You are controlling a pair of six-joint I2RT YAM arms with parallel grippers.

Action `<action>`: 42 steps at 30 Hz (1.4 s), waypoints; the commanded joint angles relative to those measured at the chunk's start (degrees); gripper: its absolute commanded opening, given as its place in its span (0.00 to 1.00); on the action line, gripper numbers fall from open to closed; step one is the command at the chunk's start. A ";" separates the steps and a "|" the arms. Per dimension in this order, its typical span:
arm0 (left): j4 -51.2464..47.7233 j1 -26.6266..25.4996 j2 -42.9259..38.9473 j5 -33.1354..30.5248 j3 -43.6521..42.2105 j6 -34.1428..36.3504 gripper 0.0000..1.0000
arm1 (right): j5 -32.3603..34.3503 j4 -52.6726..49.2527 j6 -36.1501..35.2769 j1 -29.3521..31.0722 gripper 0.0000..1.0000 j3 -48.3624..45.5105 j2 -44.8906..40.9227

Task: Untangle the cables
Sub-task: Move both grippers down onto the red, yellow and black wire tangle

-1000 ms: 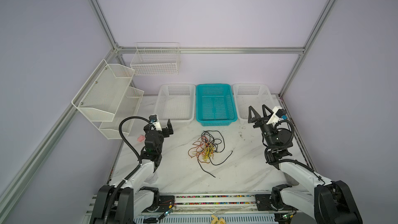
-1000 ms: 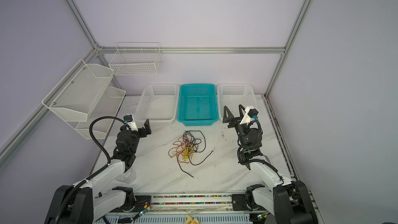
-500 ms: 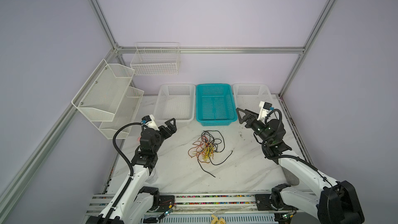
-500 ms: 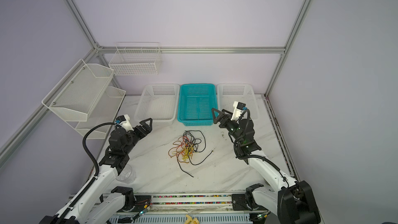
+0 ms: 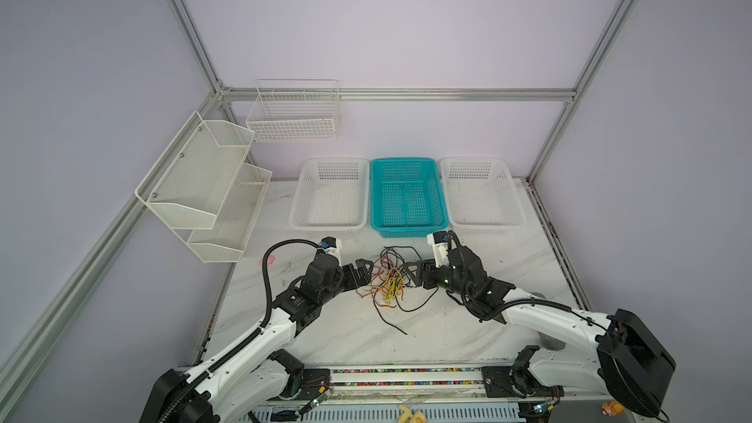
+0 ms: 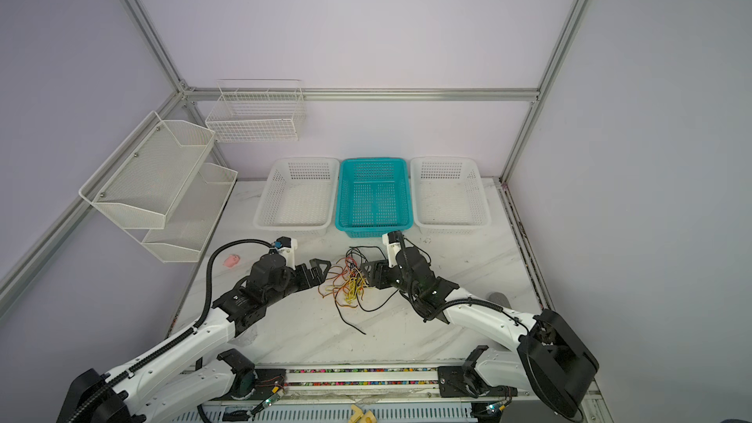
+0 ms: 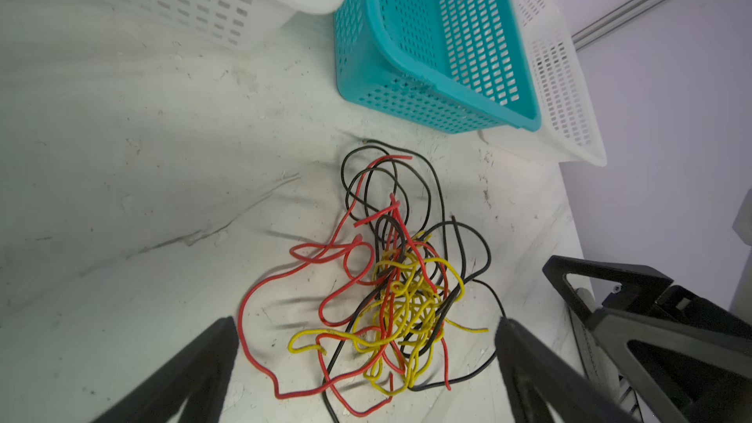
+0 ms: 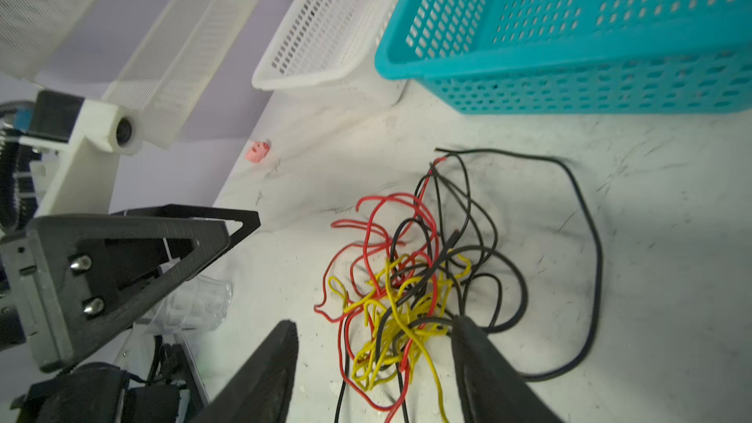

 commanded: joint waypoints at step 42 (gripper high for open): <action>19.44 -10.05 19.05 2.12 -4.24 -4.73 0.53 | 1.72 1.60 0.41 8.21 0.00 0.72 2.59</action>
